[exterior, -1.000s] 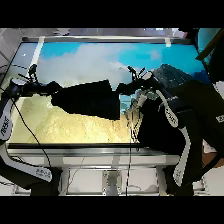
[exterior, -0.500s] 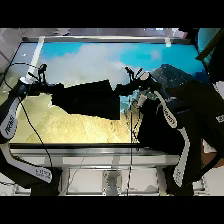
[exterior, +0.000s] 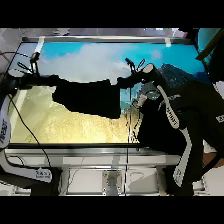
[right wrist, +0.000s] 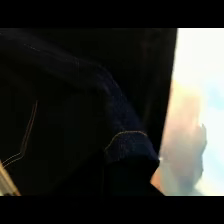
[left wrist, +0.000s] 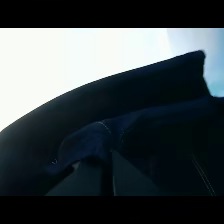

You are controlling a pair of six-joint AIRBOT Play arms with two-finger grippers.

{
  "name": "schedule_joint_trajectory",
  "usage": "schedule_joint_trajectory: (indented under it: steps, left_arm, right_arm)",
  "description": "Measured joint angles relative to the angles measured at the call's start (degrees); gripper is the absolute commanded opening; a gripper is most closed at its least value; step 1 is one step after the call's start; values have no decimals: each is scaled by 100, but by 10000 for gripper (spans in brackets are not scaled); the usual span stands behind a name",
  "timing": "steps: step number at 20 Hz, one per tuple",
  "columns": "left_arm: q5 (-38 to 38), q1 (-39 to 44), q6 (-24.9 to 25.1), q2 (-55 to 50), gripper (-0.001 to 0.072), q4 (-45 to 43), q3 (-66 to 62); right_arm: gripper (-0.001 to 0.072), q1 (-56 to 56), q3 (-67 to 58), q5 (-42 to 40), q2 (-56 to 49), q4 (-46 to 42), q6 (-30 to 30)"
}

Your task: Fold the clothes and pants, and hang the long-sleeved shirts on hangers.

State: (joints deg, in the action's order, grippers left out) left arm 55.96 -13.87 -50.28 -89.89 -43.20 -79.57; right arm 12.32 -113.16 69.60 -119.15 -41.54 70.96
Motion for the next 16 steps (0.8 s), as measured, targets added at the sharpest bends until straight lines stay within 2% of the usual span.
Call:
schedule_joint_trajectory:
  steps: [3, 8, 12, 16]
  left_arm:
    - [332, -249, -214, 981, 30, 15, -17]
    - [662, -756, -669, 3132, 29, 26, -24]
    - [761, -1156, -1303, 4725, 29, 31, -28]
    - [1067, -1303, -2033, 5781, 29, 20, -31]
  right_arm:
    - [5, -28, -442, 737, 570, -57, 0]
    - [4, 2, -654, 1530, 2264, -81, 0]
    - [3, 13, -688, 1611, 3735, -81, 4]
    - [2, 13, -699, 1346, 4778, -81, 229]
